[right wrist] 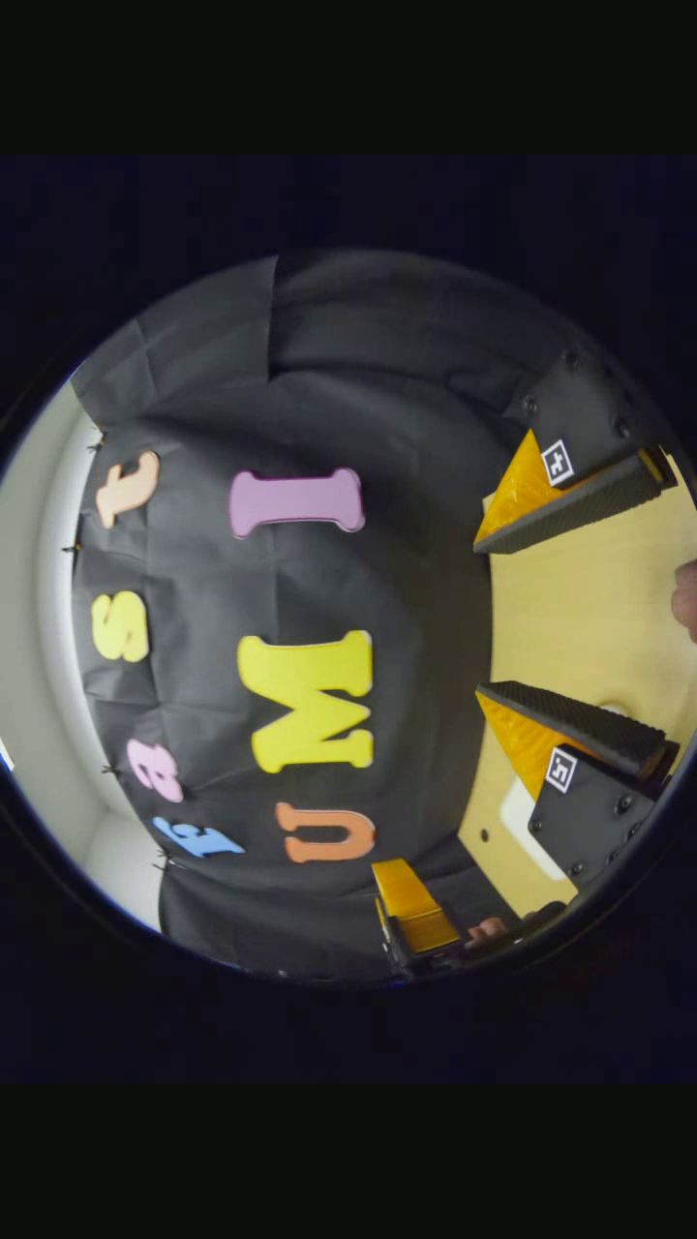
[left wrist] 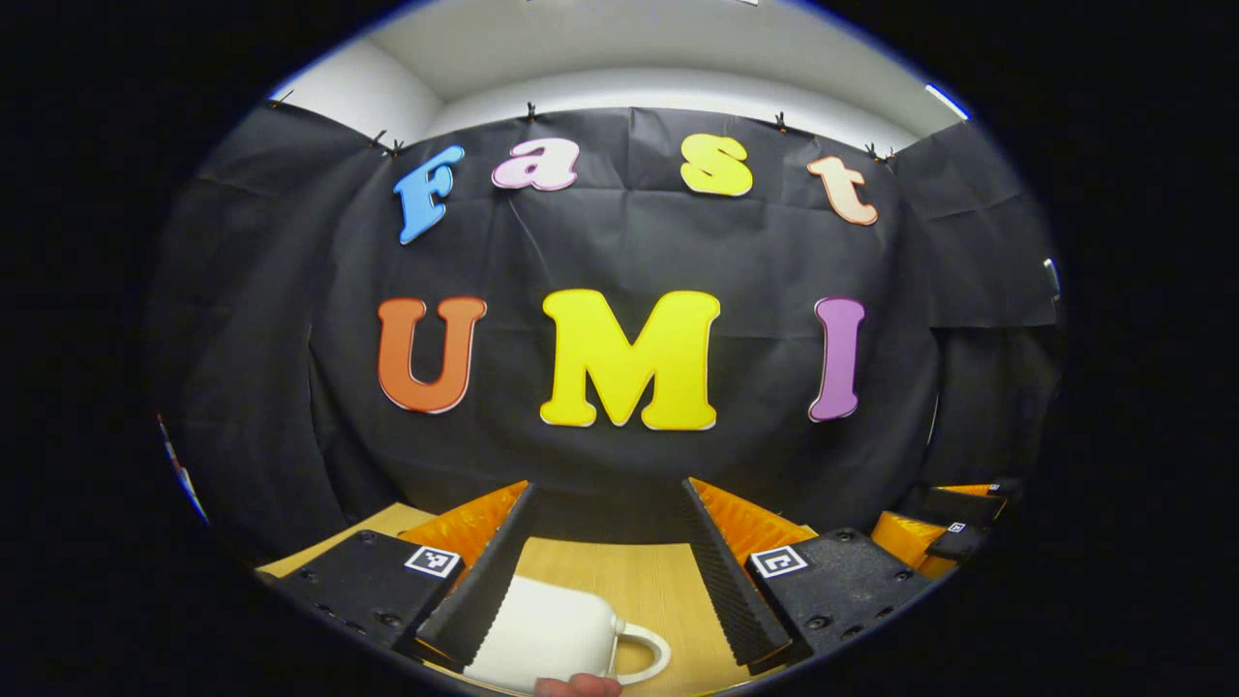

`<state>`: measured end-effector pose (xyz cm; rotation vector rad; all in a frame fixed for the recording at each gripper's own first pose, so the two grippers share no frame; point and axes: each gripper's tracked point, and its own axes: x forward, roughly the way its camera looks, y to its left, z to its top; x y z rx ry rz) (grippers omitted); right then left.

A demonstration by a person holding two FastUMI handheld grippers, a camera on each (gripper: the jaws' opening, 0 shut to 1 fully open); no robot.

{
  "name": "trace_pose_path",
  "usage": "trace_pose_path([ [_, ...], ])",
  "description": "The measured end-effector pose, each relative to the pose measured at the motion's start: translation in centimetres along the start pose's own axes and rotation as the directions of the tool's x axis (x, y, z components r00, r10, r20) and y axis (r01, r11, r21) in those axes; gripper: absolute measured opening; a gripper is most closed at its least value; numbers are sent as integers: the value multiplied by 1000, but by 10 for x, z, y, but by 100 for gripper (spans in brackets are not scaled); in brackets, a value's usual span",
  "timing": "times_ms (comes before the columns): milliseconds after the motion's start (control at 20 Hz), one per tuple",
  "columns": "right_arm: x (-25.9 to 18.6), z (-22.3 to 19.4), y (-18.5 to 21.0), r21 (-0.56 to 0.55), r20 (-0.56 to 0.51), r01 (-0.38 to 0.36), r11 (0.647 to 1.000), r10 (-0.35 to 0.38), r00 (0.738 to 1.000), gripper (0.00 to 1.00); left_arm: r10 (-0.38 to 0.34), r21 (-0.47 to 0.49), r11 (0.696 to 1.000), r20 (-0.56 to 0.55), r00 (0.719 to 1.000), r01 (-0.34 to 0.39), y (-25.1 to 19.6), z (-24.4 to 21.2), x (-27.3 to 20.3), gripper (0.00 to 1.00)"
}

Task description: First open the suitcase, pack the skin care products into it, and then close the suitcase.

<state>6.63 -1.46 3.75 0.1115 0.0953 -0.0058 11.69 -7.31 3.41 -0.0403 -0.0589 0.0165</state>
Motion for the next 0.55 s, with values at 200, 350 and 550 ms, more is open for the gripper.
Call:
trace_pose_path([
  [200,-4,19,21,-4,98,-2,1000,2,995,80,24,-68,997,4,1000,-24,11,1,-3,95],
  [350,-4,19,31,-37,107,-7,999,11,994,80,25,-80,996,-17,1000,-26,15,-6,-4,95],
  [550,-8,18,45,-82,111,-20,996,29,993,79,6,-80,997,-18,1000,-7,15,-9,-8,95],
])
